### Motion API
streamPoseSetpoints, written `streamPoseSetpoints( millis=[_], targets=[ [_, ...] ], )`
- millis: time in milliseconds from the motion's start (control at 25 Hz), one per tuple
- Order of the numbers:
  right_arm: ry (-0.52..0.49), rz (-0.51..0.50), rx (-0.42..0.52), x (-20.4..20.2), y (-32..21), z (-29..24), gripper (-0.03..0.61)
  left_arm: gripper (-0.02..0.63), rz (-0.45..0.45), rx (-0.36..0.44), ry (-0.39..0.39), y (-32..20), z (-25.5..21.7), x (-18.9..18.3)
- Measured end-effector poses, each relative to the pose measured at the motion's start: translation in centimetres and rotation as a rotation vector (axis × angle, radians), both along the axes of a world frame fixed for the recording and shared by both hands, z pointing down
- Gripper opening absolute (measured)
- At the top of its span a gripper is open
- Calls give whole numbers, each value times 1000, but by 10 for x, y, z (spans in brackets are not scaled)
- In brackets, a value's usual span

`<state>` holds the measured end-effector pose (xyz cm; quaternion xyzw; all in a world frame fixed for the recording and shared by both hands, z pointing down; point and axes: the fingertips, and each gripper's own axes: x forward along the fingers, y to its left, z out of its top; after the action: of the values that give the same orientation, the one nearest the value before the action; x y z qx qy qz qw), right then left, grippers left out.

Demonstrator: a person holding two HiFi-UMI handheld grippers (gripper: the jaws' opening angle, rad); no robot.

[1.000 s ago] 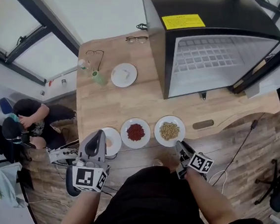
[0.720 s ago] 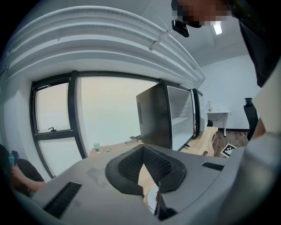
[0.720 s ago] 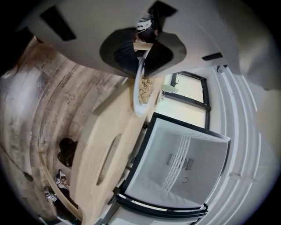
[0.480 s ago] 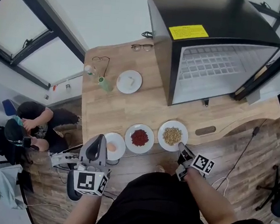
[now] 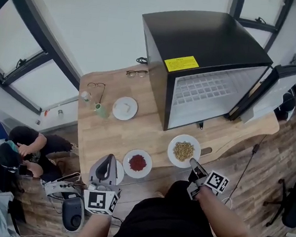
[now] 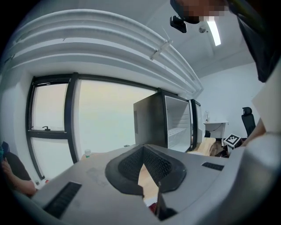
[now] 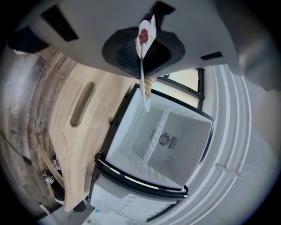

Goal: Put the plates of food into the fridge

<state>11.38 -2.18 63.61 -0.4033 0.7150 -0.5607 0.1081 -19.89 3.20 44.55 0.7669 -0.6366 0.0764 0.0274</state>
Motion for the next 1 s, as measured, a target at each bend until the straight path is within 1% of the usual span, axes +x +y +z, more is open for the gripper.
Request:
streamPoseSetpoints(
  millis=[160, 320, 440, 480, 600, 640, 760, 800, 920, 1000],
  targets=[
    [-1, 20, 56, 13, -9, -32, 32, 5, 31, 44, 9, -16, -15, 13],
    [18, 41, 64, 26, -23, -56, 32, 5, 39, 69, 16, -32, -28, 23],
    [-39, -20, 189, 18, -42, -89, 32, 5, 39, 91, 8, -42, -39, 28],
    [-44, -24, 193, 17, -46, -94, 32, 5, 37, 99, 6, -45, -43, 29],
    [-34, 3, 130, 21, -60, -96, 32, 5, 30, 112, 0, -59, -53, 31],
    [-42, 1, 136, 20, -66, -100, 32, 5, 30, 114, -4, -63, -56, 32],
    [-47, -27, 198, 15, -87, -117, 32, 5, 19, 119, 1, -76, -59, 32],
    [-51, -30, 205, 14, -92, -121, 32, 5, 16, 119, 4, -79, -60, 33],
    [-37, -32, 205, 16, -106, -129, 32, 5, 11, 127, 1, -88, -64, 35],
    [6, -12, 162, 22, -114, -125, 32, 5, 0, 135, -4, -93, -67, 34]
  ],
)
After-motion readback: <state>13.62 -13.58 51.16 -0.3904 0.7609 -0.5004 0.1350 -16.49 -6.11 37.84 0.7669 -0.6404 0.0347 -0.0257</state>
